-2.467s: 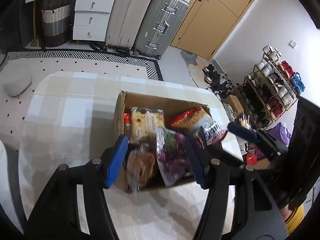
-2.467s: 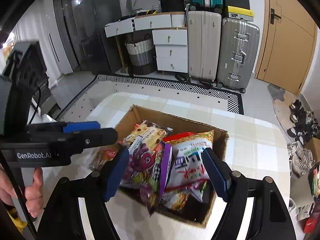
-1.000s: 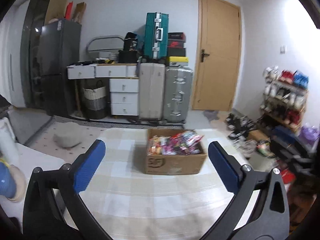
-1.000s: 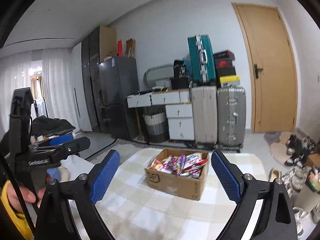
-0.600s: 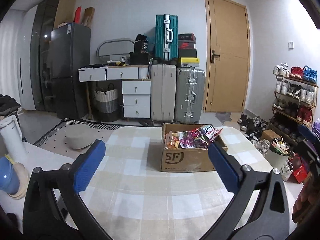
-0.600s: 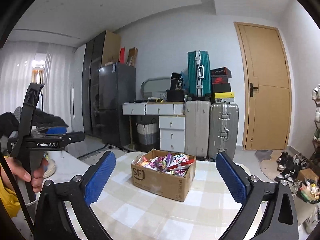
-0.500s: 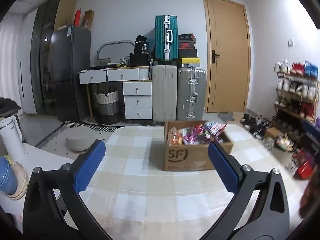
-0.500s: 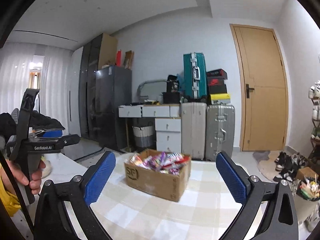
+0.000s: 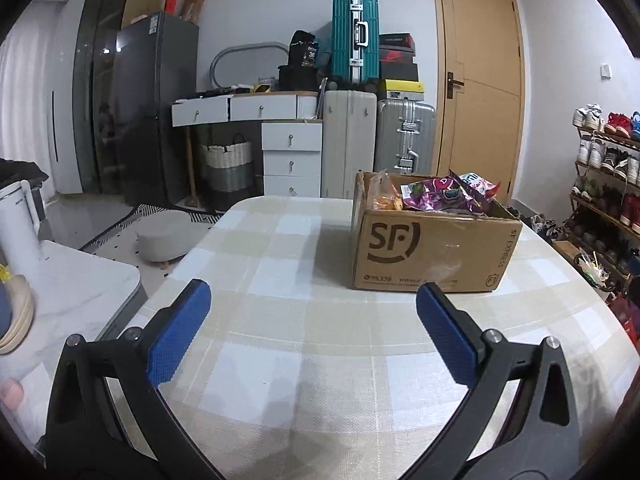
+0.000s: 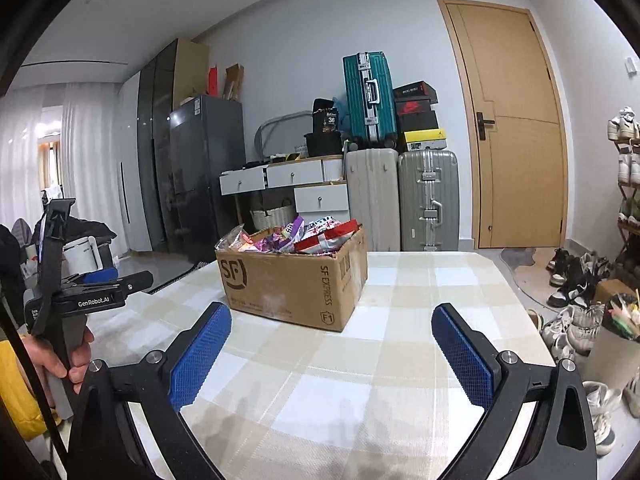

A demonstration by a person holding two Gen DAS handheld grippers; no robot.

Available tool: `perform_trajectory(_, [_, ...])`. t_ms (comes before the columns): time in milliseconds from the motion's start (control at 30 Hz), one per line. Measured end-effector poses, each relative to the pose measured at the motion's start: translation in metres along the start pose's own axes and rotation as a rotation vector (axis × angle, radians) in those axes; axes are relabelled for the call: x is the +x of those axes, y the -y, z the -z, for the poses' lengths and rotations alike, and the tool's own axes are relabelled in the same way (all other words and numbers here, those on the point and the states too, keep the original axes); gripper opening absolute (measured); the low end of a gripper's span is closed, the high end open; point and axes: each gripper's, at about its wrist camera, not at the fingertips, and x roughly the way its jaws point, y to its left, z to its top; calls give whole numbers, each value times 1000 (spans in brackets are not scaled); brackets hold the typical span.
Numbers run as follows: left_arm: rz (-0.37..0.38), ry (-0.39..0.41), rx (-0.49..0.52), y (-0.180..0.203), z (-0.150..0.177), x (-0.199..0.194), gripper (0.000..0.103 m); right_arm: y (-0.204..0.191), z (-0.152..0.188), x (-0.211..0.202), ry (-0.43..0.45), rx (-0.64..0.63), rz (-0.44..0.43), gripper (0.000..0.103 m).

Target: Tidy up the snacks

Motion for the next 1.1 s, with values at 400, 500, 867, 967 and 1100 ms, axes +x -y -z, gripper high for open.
perform_trajectory(400, [2, 1, 57, 7, 9, 11, 103, -16, 3, 9, -22, -84, -4, 102])
perform_trajectory(500, [5, -11, 54, 6, 5, 12, 103, -18, 3, 7, -22, -81, -7, 102])
perform_trajectory(867, [7, 17, 72, 11, 3, -8, 103, -11, 2, -1, 15, -37, -6, 102])
perform_trajectory(967, [12, 18, 59, 9, 2, -11, 103, -9, 2, -5, 36, -26, 6, 102])
perform_trajectory(1100, [22, 19, 53, 8, 1, -13, 103, -5, 2, -8, 36, 1, 15, 102])
